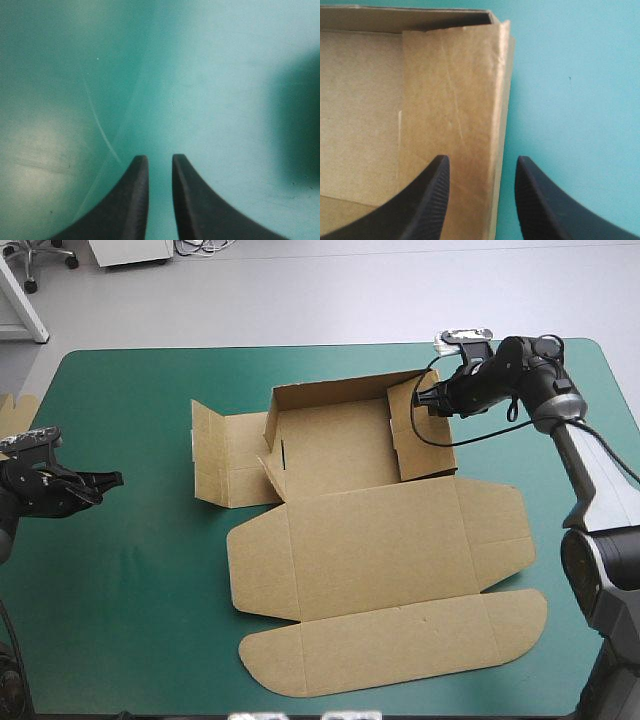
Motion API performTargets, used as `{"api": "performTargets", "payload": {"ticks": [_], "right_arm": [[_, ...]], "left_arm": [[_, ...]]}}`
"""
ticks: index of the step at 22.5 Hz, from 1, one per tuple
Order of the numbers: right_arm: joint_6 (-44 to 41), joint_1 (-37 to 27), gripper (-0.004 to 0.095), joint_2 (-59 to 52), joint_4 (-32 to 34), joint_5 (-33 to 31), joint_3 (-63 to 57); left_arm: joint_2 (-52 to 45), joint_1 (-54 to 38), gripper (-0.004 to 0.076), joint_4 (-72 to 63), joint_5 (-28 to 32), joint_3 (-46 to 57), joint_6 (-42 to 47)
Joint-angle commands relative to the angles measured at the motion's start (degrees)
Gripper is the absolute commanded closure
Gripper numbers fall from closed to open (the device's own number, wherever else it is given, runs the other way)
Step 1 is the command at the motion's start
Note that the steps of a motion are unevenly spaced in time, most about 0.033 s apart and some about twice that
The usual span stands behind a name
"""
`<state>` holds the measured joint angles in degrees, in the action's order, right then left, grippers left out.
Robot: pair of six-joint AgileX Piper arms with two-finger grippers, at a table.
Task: Fold the box
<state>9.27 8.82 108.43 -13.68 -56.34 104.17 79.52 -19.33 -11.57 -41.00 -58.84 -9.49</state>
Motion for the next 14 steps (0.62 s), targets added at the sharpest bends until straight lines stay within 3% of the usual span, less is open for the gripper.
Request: {"api": "performTargets", "payload": {"ticks": [1,9,14], "right_arm": [[1.25,-0.27,0.0503,-8.28,0.50,2.20,1.63],[1.81,-0.27,0.0503,-24.46,1.10,-1.96,0.23],[2.40,-0.06,0.0503,-30.99,0.33,-2.05,-8.45]], "left_arm": [[-1.69,-0.05,0.0599,-0.94,1.73,-1.68,-0.42],[-1.69,-0.05,0.0599,-1.37,0.93,-1.68,-1.23],[-1.80,-0.05,0.0599,-1.37,0.66,-1.68,-1.72]]}}
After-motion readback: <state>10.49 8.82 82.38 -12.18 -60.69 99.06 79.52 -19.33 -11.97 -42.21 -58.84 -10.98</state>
